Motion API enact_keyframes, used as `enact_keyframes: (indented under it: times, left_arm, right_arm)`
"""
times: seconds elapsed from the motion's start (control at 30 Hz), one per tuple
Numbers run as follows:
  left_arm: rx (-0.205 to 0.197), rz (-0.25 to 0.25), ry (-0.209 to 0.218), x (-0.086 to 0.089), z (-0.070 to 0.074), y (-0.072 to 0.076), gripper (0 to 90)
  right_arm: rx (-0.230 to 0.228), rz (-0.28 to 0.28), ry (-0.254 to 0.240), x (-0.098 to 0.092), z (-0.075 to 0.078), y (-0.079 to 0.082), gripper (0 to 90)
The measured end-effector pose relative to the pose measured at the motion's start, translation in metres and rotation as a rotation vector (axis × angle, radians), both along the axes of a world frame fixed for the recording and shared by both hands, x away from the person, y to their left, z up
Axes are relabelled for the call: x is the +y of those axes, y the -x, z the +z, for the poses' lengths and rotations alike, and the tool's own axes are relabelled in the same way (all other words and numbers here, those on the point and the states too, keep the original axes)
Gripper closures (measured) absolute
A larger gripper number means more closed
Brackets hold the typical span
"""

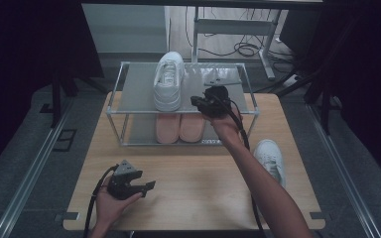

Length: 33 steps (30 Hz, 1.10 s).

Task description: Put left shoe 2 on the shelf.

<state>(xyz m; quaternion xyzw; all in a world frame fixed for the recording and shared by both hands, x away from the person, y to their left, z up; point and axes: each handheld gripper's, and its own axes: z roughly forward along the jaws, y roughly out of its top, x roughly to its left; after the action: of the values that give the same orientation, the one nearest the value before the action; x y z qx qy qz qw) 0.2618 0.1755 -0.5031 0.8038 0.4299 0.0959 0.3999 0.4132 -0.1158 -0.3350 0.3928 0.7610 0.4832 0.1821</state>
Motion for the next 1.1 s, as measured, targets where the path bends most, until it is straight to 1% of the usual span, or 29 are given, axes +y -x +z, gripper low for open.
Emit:
enact_keyframes:
  times: [0.13,0.33,0.5,0.63,0.9,0.97,1.03,1.1]
  left_arm:
    - [0.001,0.001,-0.003,0.000,0.000,0.000,33.3]
    - [0.002,-0.002,-0.008,0.000,0.000,0.000,33.3]
    - [0.003,-0.002,-0.006,0.000,0.000,-0.001,33.3]
    - [0.006,0.000,-0.004,0.000,-0.001,-0.001,33.3]
    - [0.005,0.003,-0.003,0.000,0.000,-0.001,33.3]
    - [0.005,0.003,-0.004,0.000,0.000,-0.001,33.3]
    - [0.004,0.002,-0.005,0.000,0.000,0.000,33.3]
    - [0.003,0.000,-0.006,0.001,0.000,0.000,33.4]
  right_arm:
    - [0.004,-0.004,0.007,-0.017,-0.006,0.007,88.5]
    - [0.015,-0.014,0.002,-0.038,-0.017,0.018,88.5]
    - [0.027,0.001,0.013,-0.048,-0.025,0.028,88.5]
    - [0.028,0.008,0.018,-0.054,-0.032,0.037,88.4]
    - [0.037,0.019,0.004,-0.068,-0.042,0.055,88.4]
    - [0.025,0.013,0.004,-0.074,-0.044,0.060,88.4]
    - [0.000,0.002,0.020,-0.079,-0.045,0.067,88.5]
    - [-0.002,0.003,0.021,-0.086,-0.047,0.074,88.5]
